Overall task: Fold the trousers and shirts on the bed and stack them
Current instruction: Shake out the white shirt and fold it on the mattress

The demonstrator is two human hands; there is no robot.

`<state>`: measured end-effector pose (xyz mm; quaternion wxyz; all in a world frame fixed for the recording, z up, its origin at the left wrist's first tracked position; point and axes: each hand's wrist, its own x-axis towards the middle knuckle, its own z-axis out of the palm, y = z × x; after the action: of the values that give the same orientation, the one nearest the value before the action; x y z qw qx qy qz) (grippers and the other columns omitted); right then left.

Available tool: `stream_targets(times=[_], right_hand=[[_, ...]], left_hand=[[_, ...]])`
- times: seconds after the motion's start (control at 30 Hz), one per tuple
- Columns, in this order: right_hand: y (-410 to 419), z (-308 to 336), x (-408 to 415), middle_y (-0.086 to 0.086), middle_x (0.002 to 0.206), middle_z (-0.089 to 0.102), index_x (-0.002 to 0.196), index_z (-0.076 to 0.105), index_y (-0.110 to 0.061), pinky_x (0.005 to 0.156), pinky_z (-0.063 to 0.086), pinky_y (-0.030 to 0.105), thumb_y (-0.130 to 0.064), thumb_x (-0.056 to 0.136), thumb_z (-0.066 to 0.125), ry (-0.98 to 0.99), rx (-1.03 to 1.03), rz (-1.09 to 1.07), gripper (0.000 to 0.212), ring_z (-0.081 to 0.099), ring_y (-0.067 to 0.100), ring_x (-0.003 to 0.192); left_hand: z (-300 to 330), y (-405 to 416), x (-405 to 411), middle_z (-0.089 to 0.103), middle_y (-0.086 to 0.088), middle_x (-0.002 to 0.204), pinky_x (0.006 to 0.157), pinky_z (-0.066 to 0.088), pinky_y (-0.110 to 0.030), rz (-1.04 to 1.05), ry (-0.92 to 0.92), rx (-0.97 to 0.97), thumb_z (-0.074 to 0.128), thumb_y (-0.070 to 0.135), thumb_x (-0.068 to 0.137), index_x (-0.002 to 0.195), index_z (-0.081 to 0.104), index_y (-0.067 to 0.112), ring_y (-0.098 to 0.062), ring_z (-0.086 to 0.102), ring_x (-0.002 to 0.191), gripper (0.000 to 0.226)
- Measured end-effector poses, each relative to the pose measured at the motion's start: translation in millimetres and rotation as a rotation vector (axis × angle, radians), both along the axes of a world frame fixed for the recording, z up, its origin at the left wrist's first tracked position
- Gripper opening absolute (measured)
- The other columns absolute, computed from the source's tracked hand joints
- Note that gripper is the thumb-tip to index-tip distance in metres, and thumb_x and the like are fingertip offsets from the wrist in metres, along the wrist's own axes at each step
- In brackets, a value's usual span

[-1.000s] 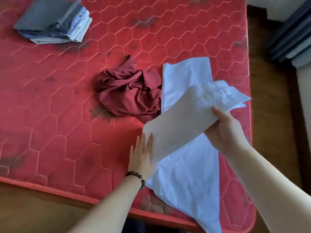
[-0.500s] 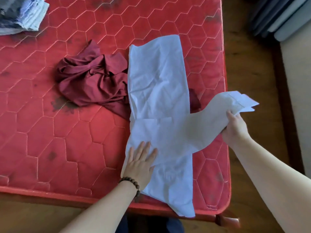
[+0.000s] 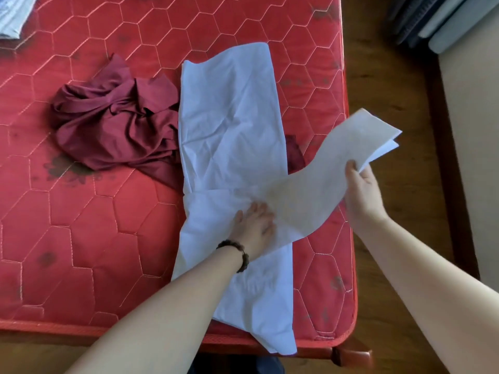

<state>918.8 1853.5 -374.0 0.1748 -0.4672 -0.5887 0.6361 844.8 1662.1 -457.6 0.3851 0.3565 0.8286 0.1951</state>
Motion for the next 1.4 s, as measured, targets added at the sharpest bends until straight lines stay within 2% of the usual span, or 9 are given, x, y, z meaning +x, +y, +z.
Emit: stream_targets(times=[0.13,0.23,0.3,0.47,0.57,0.77,0.9,1.07,1.4], right_hand=[[-51.8,-11.8,-0.6,0.002,0.138,0.053,0.14,0.047,-0.014,0.109,0.035,0.029,-0.026,0.1,0.039,-0.047,0.4,0.398,0.042,0.045,0.012,0.13],[-101.4,-38.1,0.5,0.006,0.16,0.017,0.15,0.012,-0.031,0.119,0.01,0.038,-0.023,0.098,0.041,-0.161,0.586,0.816,0.06,0.013,0.019,0.148],[-131.1,-60.3,4.3,0.002,0.162,-0.002,0.144,-0.009,-0.043,0.119,0.001,0.047,-0.033,0.1,0.041,-0.334,0.686,1.101,0.068,-0.004,0.021,0.149],[-153.9,-89.5,14.8,0.0,0.16,-0.015,0.143,-0.021,-0.044,0.117,-0.01,0.052,-0.063,0.093,0.012,-0.451,0.858,1.385,0.062,-0.017,0.021,0.147],[-137.9,-95.3,18.0,0.003,0.161,-0.005,0.151,0.002,-0.037,0.118,-0.008,0.052,-0.05,0.099,0.023,-0.479,1.044,1.242,0.058,-0.008,0.026,0.148],[-101.9,-110.1,22.1,0.001,0.157,-0.026,0.144,-0.025,-0.04,0.117,-0.014,0.049,-0.056,0.099,0.015,-0.785,1.026,1.354,0.063,-0.03,0.02,0.143],[-105.2,-110.1,20.5,0.0,0.158,-0.024,0.146,-0.021,-0.043,0.115,-0.018,0.049,-0.061,0.095,0.012,-0.746,1.068,1.304,0.063,-0.027,0.02,0.144],[-117.4,-115.9,9.5,0.003,0.161,0.001,0.152,0.01,-0.039,0.117,-0.005,0.055,-0.054,0.097,0.026,-0.57,1.131,1.236,0.059,-0.001,0.024,0.149],[-103.7,-137.5,-0.2,-0.01,0.16,-0.014,0.147,-0.014,-0.045,0.115,-0.018,0.049,-0.064,0.093,0.004,-0.774,1.063,1.074,0.059,-0.02,0.012,0.146]], left_hand=[[38.8,-1.0,-25.6,0.065,-0.014,0.12,0.088,0.046,-0.032,0.994,-1.012,0.377,0.039,0.057,0.095,0.114,0.063,0.011,-0.025,0.063,0.102,0.055],[39.8,-43.3,-51.3,0.062,-0.017,0.124,0.104,0.04,-0.053,1.141,-1.319,0.481,0.05,0.078,0.07,0.124,0.059,0.009,-0.036,0.06,0.113,0.089],[36.7,-67.0,-55.1,0.063,-0.019,0.125,0.097,0.048,-0.051,1.185,-1.359,0.48,0.057,0.069,0.074,0.123,0.063,0.005,-0.034,0.062,0.112,0.08],[9.0,-85.0,-37.0,0.069,-0.007,0.077,0.057,0.048,-0.024,1.057,-0.408,-0.015,0.076,0.023,0.08,0.089,0.069,0.005,-0.023,0.062,0.069,0.021],[0.2,-91.7,-39.5,0.064,-0.005,0.072,0.051,0.042,-0.022,0.97,-0.278,-0.006,0.071,0.017,0.082,0.09,0.068,0.003,-0.021,0.057,0.063,0.017],[3.6,-108.9,-35.8,0.061,-0.01,0.114,0.08,0.039,-0.023,0.8,0.016,0.076,0.069,0.007,0.08,0.12,0.057,0.009,-0.027,0.058,0.103,0.041],[6.2,-126.1,-40.0,0.042,-0.016,0.145,0.11,0.031,-0.048,0.123,0.655,0.144,0.07,0.021,0.077,0.136,0.051,0.014,-0.035,0.034,0.136,0.062],[-13.4,-131.0,-46.9,0.019,-0.006,0.159,0.114,0.022,-0.057,-0.551,0.731,0.033,0.044,0.052,0.088,0.148,0.034,0.026,-0.031,0.014,0.146,0.066],[-42.9,-141.5,-55.0,0.004,-0.001,0.161,0.118,0.012,-0.049,-0.551,0.709,-0.082,0.017,0.059,0.095,0.153,0.01,0.029,-0.024,0.002,0.148,0.066]])
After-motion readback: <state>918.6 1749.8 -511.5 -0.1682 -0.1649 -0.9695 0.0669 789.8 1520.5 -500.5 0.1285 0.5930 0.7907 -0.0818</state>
